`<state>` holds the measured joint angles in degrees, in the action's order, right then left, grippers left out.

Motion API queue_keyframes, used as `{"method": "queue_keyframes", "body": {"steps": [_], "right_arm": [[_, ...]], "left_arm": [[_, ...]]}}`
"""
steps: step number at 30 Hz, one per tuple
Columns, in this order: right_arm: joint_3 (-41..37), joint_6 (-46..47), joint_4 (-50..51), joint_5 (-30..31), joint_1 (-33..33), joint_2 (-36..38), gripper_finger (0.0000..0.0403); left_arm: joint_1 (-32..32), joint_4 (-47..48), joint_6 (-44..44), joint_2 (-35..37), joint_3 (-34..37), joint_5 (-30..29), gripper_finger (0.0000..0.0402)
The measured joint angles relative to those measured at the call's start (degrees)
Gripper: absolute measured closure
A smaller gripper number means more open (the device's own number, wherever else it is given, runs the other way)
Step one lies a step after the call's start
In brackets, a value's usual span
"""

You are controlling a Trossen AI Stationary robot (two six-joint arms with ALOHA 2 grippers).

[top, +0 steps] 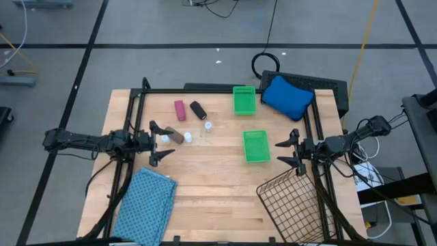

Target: Pick & Place Medicine items

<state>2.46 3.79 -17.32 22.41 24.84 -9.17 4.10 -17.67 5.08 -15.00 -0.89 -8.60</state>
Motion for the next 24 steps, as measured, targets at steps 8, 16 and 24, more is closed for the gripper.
{"method": "queue_keyframes", "body": {"steps": [8, 16, 24], "right_arm": [[0.00, 0.00, 0.00, 0.00, 0.00, 0.00, 0.0165], [0.00, 0.00, 0.00, 0.00, 0.00, -0.02, 0.0165], [-0.01, -0.01, 0.00, 0.00, 0.00, -0.02, 0.0165]], "left_arm": [[0.00, -10.88, -8.74, 0.02, -0.02, -0.26, 0.0037], [0.00, -15.45, -27.16, 0.02, -0.02, -1.21, 0.0036], [0.00, -15.49, -31.26, 0.02, -0.02, -5.14, 0.0036]]}}
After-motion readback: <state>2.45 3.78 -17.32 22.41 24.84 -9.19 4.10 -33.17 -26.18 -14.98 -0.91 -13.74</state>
